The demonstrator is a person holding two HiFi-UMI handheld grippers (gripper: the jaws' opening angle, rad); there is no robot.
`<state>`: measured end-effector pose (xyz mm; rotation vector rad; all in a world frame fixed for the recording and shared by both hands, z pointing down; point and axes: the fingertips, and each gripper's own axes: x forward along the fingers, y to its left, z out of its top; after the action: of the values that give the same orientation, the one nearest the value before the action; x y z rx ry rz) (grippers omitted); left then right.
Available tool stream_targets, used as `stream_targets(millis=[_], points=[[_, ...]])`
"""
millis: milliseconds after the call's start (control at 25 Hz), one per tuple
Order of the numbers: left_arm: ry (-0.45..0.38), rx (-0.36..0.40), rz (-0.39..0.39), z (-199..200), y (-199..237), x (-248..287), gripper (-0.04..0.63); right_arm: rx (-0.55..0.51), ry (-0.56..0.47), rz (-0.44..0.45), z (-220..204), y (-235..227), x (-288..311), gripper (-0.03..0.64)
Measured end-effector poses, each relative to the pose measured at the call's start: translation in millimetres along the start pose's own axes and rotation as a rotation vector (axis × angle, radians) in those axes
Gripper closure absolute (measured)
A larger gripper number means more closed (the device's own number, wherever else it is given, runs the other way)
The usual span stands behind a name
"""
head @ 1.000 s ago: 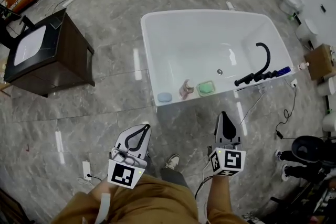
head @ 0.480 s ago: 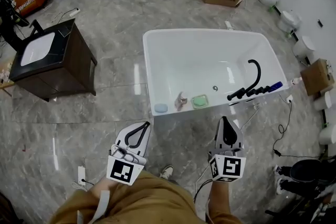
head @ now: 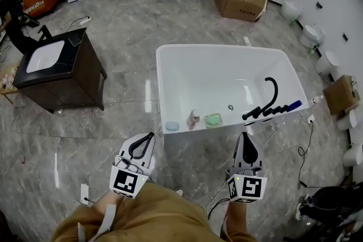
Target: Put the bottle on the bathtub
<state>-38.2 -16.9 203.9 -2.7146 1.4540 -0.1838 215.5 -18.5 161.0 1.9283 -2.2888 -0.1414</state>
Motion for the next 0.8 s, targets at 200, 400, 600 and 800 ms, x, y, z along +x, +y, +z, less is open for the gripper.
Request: stream_targets(millis=[200, 400, 600, 800], points=[[-0.027, 0.02, -0.004, 18, 5, 10, 0.588, -0.008, -0.026, 0.004, 16, -3, 1, 0.612], [-0.059, 0.029, -0.032, 32, -1, 24, 0.588, -0.01, -0.039, -0.022, 21, -18, -7, 0.612], [-0.075, -0.004, -0.089, 43, -9, 36, 0.588, -0.021, -0.067, -0.04, 38, -18, -21, 0.612], [-0.094, -0.037, -0.144, 54, -16, 48, 0.588, -0.015, -0.063, -0.037, 40, -11, -29, 0.612]])
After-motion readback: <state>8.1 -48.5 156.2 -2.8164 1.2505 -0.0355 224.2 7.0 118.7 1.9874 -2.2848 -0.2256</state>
